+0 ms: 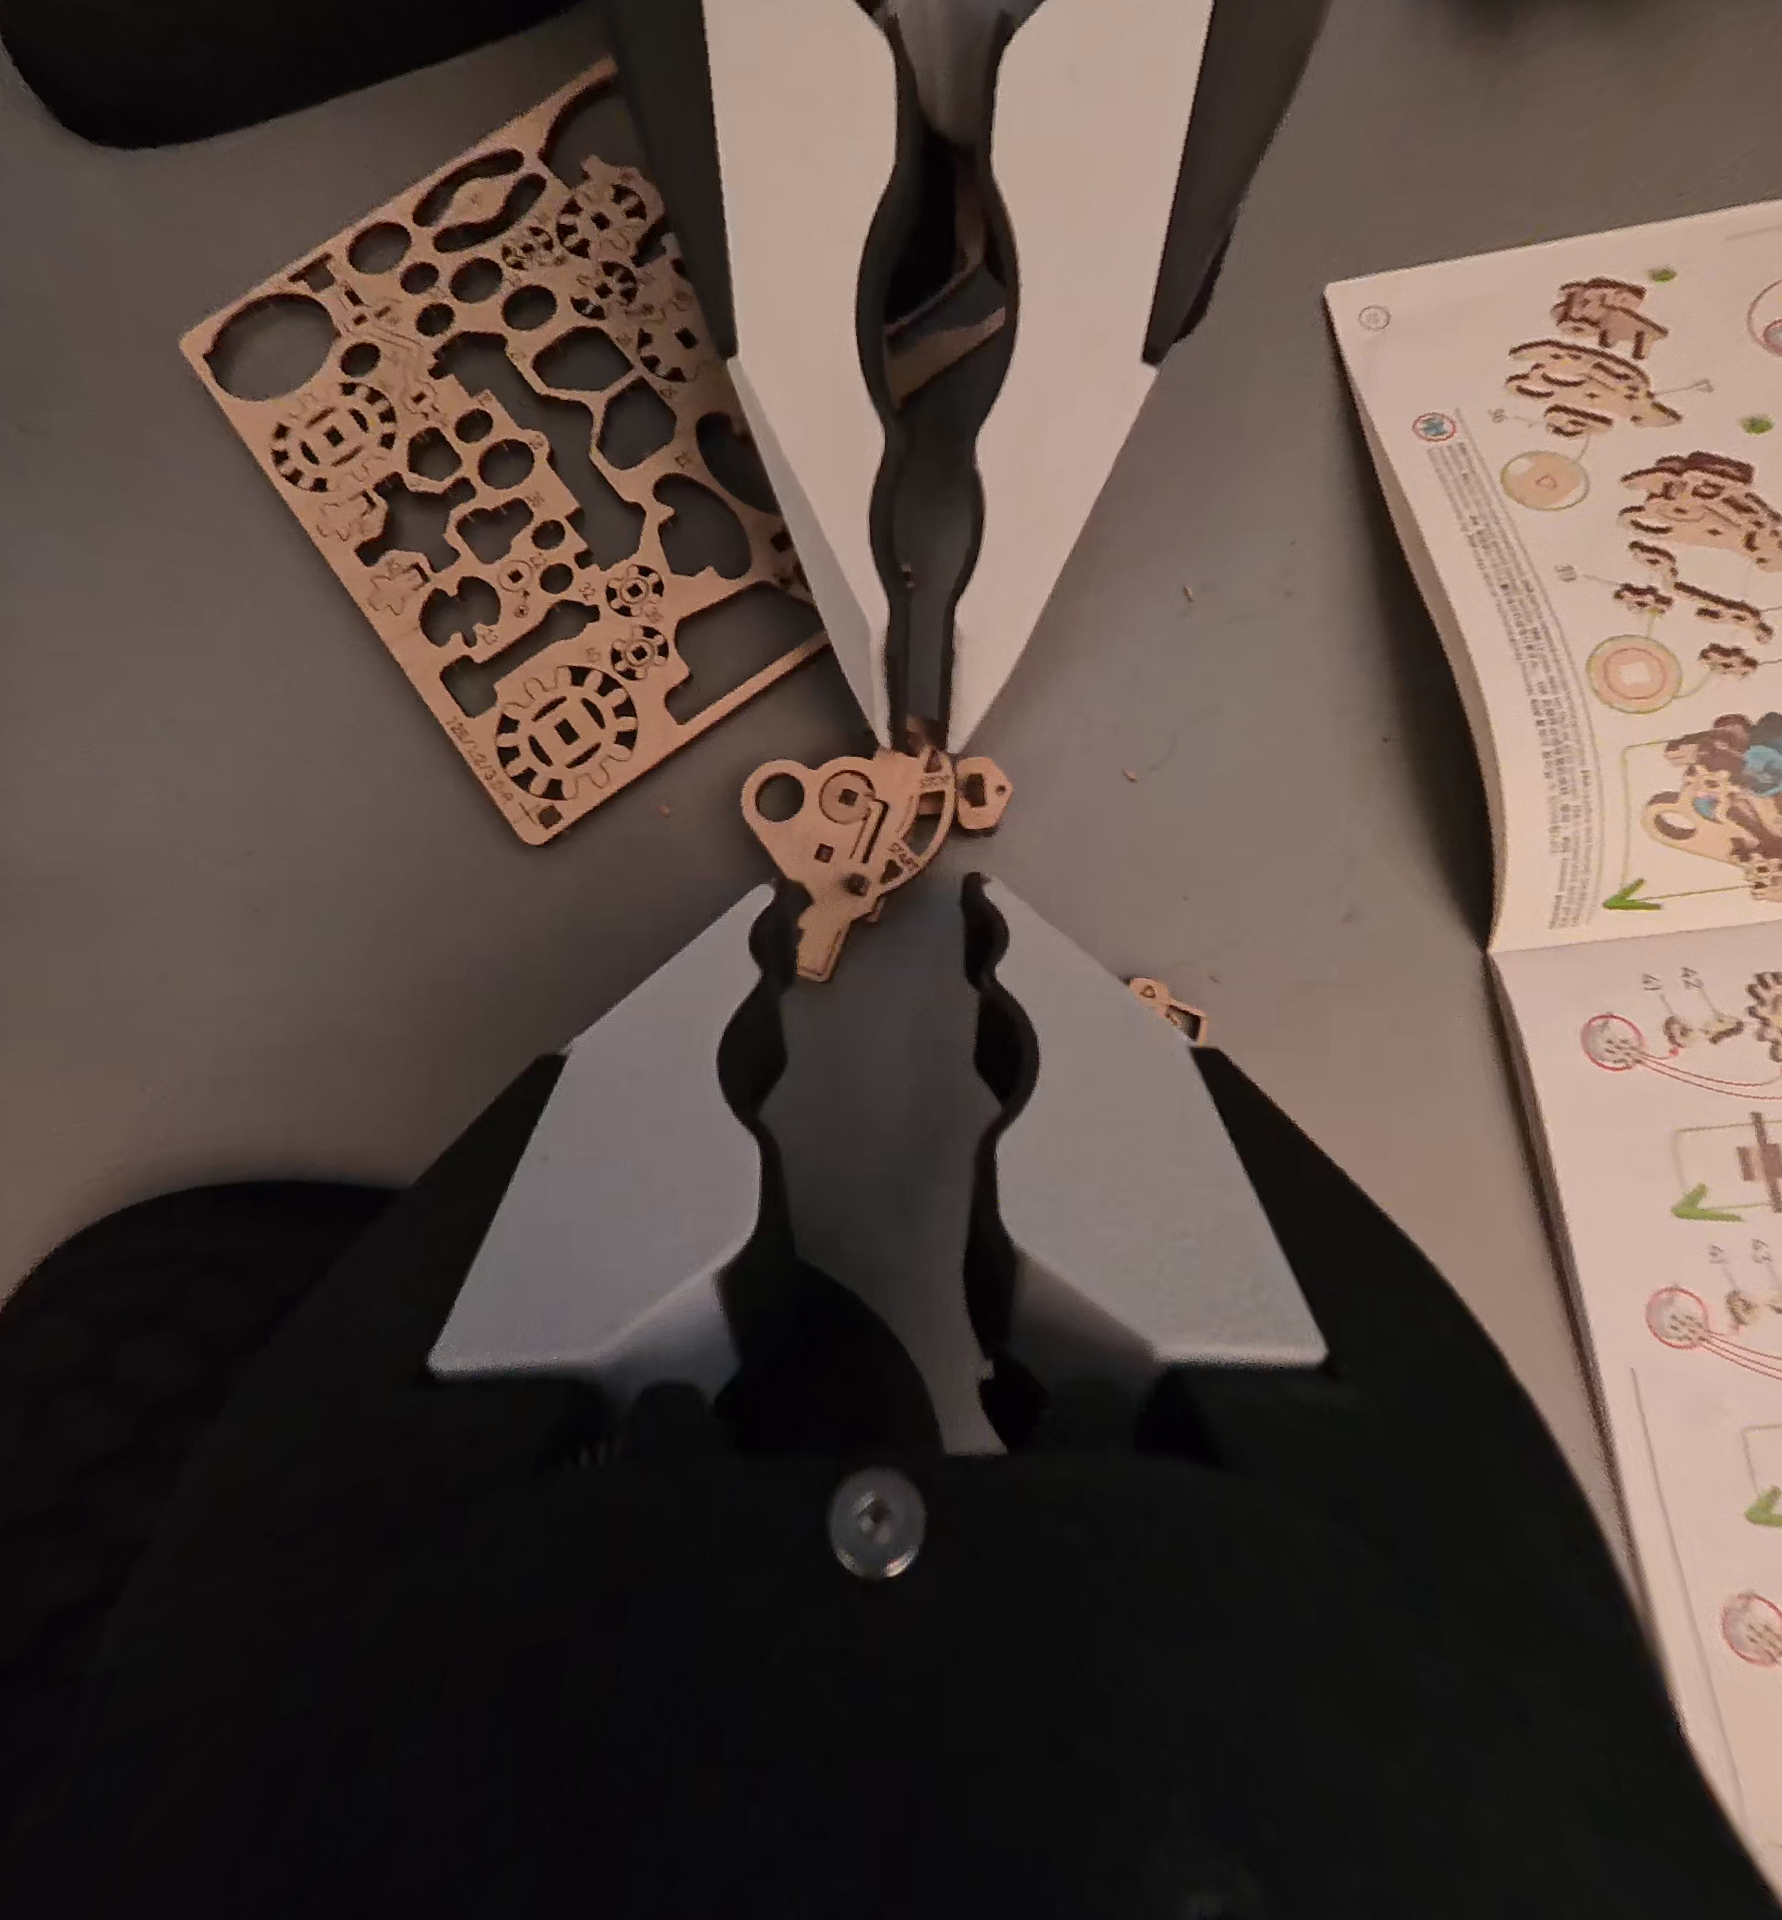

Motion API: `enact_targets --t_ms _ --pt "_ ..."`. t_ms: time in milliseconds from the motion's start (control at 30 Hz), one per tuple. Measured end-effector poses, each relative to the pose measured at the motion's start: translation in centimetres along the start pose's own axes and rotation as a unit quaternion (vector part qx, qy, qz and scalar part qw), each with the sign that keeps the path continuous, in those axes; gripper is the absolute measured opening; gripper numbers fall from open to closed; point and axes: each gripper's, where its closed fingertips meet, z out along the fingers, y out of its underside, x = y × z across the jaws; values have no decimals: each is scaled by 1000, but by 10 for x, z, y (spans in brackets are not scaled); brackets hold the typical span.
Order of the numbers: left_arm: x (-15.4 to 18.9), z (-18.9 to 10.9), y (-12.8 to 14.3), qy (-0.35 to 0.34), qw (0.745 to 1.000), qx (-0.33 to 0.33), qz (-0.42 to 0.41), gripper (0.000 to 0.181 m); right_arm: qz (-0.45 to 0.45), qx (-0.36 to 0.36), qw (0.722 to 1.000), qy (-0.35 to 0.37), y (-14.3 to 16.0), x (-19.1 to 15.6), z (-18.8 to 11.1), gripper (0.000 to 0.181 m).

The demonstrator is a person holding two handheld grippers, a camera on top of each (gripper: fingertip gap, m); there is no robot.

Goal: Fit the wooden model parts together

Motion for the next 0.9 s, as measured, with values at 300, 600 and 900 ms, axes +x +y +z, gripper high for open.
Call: enact_targets --t_ms 300,600,900 --pt "4 0 0 17 999 0 -49 6 -18 -4 998 60 0 -5 5 37" --pt "2 -2 2 37 993 -5 -117 5 60 -2 998 36 0 -7 4 28" --pt "2 -2 2 43 988 -9 -149 3 76 -32 996 39 10 -8 3 34"
